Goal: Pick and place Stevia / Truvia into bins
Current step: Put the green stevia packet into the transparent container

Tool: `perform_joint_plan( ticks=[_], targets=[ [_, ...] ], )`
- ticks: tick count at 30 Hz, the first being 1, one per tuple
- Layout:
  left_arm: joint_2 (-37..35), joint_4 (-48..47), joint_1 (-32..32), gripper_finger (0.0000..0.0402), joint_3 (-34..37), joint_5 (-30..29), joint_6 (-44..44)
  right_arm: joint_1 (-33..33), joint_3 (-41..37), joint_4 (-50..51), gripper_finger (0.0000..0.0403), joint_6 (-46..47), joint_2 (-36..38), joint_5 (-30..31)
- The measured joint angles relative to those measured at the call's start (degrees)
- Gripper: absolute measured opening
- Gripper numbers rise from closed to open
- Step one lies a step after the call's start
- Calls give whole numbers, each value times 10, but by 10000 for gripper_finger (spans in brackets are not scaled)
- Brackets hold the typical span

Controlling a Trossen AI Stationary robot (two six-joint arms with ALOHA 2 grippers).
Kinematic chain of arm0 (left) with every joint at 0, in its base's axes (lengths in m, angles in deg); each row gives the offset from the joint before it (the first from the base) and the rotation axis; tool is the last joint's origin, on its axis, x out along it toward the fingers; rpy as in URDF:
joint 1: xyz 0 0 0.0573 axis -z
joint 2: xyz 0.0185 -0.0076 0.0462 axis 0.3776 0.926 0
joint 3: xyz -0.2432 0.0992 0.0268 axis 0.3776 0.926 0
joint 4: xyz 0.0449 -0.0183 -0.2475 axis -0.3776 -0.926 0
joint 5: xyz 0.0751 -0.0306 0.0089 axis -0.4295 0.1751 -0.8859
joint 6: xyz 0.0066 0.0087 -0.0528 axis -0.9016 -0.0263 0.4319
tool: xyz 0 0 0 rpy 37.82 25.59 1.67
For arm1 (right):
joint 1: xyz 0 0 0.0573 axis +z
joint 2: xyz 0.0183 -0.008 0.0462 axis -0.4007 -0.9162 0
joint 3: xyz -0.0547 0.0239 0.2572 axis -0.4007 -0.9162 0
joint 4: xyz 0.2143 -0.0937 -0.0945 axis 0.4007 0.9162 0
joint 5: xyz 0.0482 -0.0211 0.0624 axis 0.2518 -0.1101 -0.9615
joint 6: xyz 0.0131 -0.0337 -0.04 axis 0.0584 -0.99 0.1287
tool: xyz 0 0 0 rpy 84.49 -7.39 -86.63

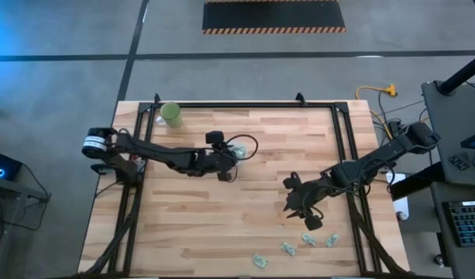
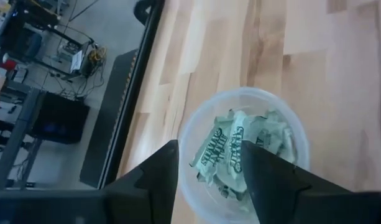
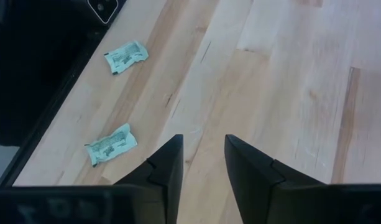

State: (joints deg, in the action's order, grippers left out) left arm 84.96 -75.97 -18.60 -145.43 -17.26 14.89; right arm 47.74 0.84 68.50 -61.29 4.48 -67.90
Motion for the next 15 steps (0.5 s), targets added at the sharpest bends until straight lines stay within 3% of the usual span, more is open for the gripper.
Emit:
perform_joint_plan(
  ticks=[6,15],
  targets=[
    [-20,-6,2,157,1,0,28,0,-2,-8,101,-2,0,0],
    [37,26,-14,157,2,-2,28,0,-2,-23,89,0,0,0]
  ],
)
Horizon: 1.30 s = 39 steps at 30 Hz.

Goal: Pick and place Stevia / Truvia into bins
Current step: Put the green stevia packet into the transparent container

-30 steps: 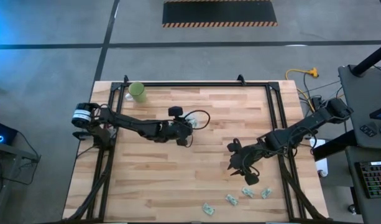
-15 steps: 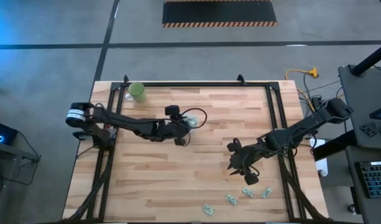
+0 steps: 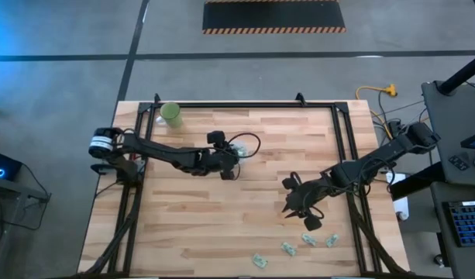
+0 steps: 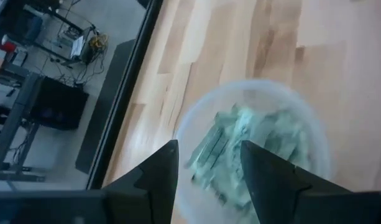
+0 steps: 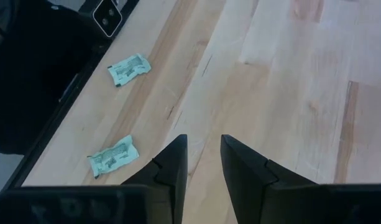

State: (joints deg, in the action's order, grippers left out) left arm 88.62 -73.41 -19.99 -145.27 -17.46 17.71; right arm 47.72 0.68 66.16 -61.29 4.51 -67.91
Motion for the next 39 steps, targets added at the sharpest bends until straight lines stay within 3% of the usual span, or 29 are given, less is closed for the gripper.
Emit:
perform_joint_plan(
  ticks=[4,8,18,30,39],
  targets=[
    [11,-1,-6,153,-9,51,-5,0,0,-1,89,3,0,0],
    [19,-17,-28,123,-11,117,0,0,0,-1,90,9,0,0],
    [20,-17,-60,45,-15,167,15,0,0,0,82,2,0,0],
    [-15,-73,-61,41,-20,191,10,0,-6,1,77,-8,0,0],
    [-18,-46,-70,41,-20,192,14,0,-6,-1,68,-15,0,0]
  ],
)
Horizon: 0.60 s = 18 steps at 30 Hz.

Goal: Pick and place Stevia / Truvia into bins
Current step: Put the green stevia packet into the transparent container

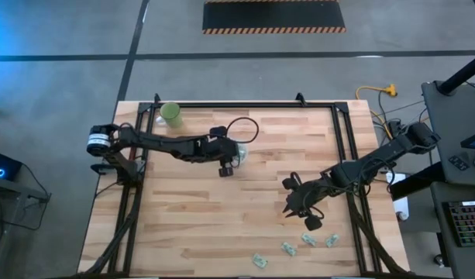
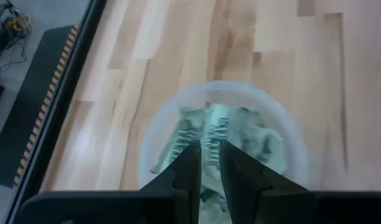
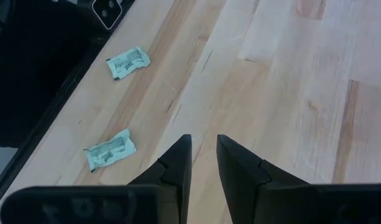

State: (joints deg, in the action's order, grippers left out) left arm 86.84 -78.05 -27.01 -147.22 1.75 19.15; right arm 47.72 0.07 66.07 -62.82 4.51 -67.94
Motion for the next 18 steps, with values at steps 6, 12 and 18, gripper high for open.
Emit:
perform_joint_plan(
  ticks=[6,12,18],
  targets=[
    [1,5,-19,40,0,40,1,0,0,0,70,0,0,0],
    [1,5,-28,40,6,67,2,0,0,-1,65,-6,0,0],
    [27,4,-43,29,10,99,14,0,0,-2,64,-6,0,1]
  ],
)
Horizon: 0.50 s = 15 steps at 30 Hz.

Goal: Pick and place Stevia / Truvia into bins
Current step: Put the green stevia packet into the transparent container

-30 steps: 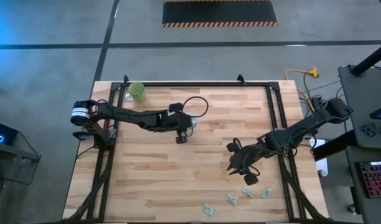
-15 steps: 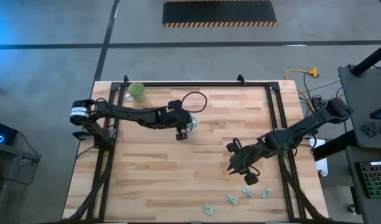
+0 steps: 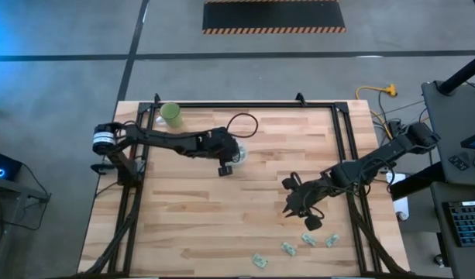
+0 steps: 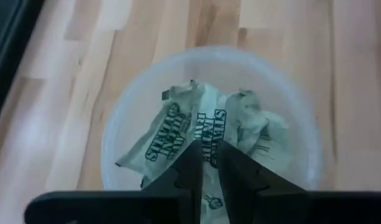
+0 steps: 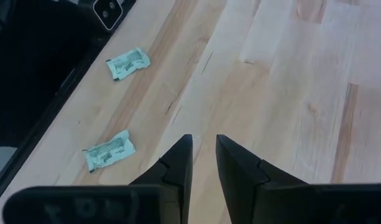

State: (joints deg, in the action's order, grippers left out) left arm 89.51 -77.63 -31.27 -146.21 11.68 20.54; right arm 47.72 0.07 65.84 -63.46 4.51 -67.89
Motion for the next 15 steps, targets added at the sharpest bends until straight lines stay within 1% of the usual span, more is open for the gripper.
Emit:
perform_joint_plan(
  ticks=[6,10,15],
  targets=[
    [40,6,-13,3,-14,24,1,0,0,-8,63,1,0,0],
    [53,4,-17,1,-21,30,1,0,0,-10,64,0,0,0],
    [50,-6,-18,1,-28,32,1,0,-1,-10,62,0,0,0]
  ],
)
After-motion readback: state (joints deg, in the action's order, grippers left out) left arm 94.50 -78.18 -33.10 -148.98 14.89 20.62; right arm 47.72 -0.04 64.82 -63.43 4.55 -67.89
